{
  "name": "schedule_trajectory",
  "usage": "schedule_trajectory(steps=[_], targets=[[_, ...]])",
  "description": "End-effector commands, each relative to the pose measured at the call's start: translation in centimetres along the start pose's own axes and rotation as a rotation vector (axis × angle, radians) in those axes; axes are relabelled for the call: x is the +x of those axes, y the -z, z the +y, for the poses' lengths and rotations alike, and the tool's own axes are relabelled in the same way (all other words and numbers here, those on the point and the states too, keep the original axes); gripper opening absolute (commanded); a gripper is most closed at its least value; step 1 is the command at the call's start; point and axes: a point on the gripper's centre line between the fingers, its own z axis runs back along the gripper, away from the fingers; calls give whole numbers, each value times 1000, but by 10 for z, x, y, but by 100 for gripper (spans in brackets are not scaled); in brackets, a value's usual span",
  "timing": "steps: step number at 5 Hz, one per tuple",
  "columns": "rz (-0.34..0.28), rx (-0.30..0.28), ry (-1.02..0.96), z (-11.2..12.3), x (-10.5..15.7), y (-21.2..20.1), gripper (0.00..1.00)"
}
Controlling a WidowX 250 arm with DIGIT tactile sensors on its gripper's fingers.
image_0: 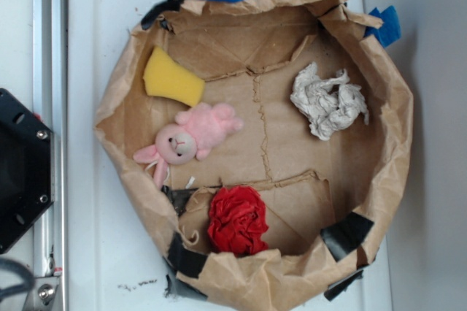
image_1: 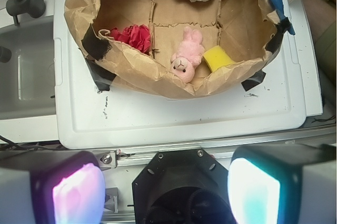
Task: Grab the pink bunny.
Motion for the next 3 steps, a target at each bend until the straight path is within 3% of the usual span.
schedule_trajectory(steps=[1, 3], targets=[[0, 0, 0, 0, 0, 0, 100], [-15, 25, -123, -10, 76, 10, 100]])
